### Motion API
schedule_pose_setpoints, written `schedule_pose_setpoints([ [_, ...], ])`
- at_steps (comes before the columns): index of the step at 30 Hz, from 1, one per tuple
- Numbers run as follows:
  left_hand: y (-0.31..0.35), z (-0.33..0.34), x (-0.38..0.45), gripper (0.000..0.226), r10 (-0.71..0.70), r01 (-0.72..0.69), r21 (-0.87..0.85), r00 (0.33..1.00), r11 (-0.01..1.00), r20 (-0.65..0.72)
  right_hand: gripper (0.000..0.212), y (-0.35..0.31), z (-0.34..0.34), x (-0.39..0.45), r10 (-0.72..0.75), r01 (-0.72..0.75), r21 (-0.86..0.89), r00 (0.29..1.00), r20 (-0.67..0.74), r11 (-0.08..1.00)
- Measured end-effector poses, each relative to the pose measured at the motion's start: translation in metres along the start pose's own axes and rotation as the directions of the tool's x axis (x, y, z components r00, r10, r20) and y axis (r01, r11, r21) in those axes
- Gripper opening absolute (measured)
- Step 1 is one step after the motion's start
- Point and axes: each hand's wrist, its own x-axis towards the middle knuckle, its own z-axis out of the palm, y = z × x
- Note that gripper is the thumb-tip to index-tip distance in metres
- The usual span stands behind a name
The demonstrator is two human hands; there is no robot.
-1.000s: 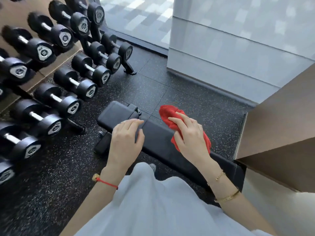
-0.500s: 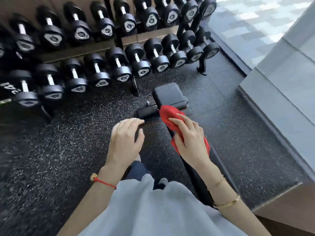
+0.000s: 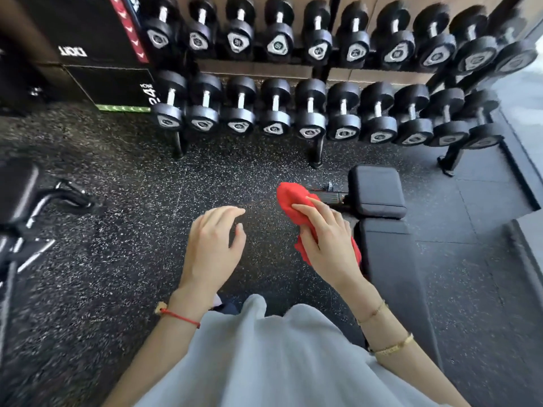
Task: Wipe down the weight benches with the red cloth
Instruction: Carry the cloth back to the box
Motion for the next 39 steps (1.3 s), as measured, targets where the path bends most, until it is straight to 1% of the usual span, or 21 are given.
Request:
schedule_pose_setpoints([
  [6, -0.101, -0.059, -0.006, 0.026, -0.098, 0.101, 0.048, 0.994, 0.994, -0.056, 0.040, -0.092, 0.062, 0.040, -0.115, 0.115, 0.013, 0.991, 0.061, 0.993],
  [15, -0.238, -0.128, -0.005, 0.025, -0.200, 0.207, 0.083, 0.976, 0.975, -0.087, 0.039, -0.210, 0.144, 0.092, -0.208, 0.207, 0.027, 0.971, 0.113, 0.978],
  [20, -0.294, -0.146, -0.002, 0.025, -0.305, 0.314, 0.064, 0.945, 0.947, -0.118, 0.040, -0.253, 0.173, 0.124, -0.246, 0.245, 0.022, 0.958, 0.149, 0.969],
  [25, -0.348, -0.156, 0.011, 0.023, -0.434, 0.443, 0.038, 0.889, 0.896, -0.147, 0.039, -0.286, 0.202, 0.171, -0.285, 0.289, 0.007, 0.938, 0.195, 0.957],
  [30, -0.403, -0.167, 0.056, 0.023, -0.479, 0.493, 0.025, 0.854, 0.870, -0.202, 0.039, -0.319, 0.236, 0.244, -0.330, 0.336, 0.015, 0.916, 0.227, 0.942],
  [35, -0.468, -0.189, 0.130, 0.021, -0.483, 0.516, 0.049, 0.828, 0.855, -0.286, 0.038, -0.366, 0.276, 0.341, -0.383, 0.381, 0.056, 0.894, 0.235, 0.923],
  [39, -0.516, -0.218, 0.195, 0.021, -0.494, 0.533, 0.043, 0.809, 0.845, -0.320, 0.038, -0.410, 0.298, 0.423, -0.428, 0.423, 0.072, 0.873, 0.234, 0.903],
])
